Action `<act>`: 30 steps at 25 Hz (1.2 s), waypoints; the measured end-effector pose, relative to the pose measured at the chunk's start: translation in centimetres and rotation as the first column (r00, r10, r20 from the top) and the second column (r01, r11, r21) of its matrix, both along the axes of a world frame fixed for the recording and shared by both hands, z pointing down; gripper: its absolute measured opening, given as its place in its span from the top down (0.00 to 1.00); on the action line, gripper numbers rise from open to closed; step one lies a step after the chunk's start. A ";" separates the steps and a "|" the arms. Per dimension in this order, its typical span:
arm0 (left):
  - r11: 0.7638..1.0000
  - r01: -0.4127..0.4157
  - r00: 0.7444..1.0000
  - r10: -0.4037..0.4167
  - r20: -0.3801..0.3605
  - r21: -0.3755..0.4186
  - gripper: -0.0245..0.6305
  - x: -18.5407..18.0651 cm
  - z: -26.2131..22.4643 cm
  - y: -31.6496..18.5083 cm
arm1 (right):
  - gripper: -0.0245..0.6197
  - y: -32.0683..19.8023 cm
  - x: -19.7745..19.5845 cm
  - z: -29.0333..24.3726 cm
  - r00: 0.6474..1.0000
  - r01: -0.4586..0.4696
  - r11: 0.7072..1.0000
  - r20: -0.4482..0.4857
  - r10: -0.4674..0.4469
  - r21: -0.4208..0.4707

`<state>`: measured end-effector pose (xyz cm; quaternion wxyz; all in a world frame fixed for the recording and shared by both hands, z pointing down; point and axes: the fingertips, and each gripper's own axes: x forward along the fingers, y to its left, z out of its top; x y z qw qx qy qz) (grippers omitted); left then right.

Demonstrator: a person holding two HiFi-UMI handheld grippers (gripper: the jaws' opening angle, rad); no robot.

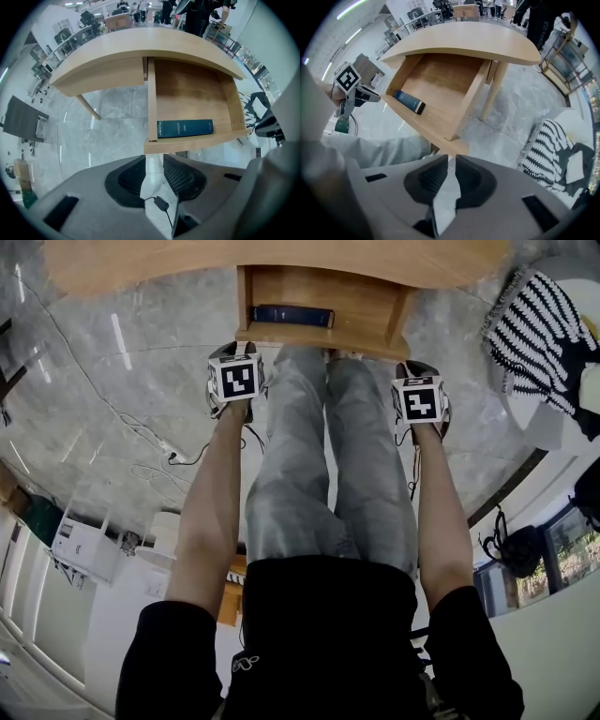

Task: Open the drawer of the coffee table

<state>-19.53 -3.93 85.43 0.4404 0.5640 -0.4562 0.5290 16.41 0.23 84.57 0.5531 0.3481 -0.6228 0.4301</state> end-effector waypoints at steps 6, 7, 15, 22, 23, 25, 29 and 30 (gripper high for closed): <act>0.997 0.042 0.999 -0.041 -0.017 0.070 0.84 0.7 -5.6 -0.3 | 0.90 -0.7 1.2 -4.5 1.000 0.001 0.999 0.017 -0.002 0.043; 0.995 0.047 0.999 -0.045 -0.025 0.087 0.86 1.0 -6.6 -0.7 | 0.91 -1.3 1.5 -5.4 1.000 -0.009 0.998 0.022 0.008 0.060; 0.959 0.135 0.984 -0.100 -0.150 0.248 0.93 5.4 -17.2 -5.0 | 0.94 -6.7 0.5 -15.3 0.938 -0.258 0.949 0.282 0.202 0.180; 0.909 0.089 0.971 0.012 -0.238 0.407 0.95 11.5 -27.3 -9.6 | 0.94 -12.1 -0.1 -25.9 0.885 -0.340 0.879 0.430 0.178 0.335; 0.894 0.070 0.971 0.041 -0.237 0.443 0.95 12.3 -28.9 -10.5 | 0.94 -13.1 -0.2 -27.7 0.879 -0.349 0.864 0.447 0.167 0.364; 0.862 0.065 0.965 0.073 -0.250 0.503 0.95 13.6 -32.3 -12.0 | 0.94 -14.7 -0.8 -30.8 0.869 -0.363 0.836 0.473 0.145 0.412; 0.793 0.086 0.952 0.114 -0.284 0.604 0.95 16.1 -38.7 -15.1 | 0.94 -17.4 -1.1 -36.6 0.855 -0.391 0.780 0.506 0.112 0.488; 0.771 0.085 0.949 0.130 -0.288 0.631 0.95 16.7 -40.4 -16.0 | 0.94 -18.1 -0.9 -38.1 0.852 -0.400 0.763 0.514 0.104 0.509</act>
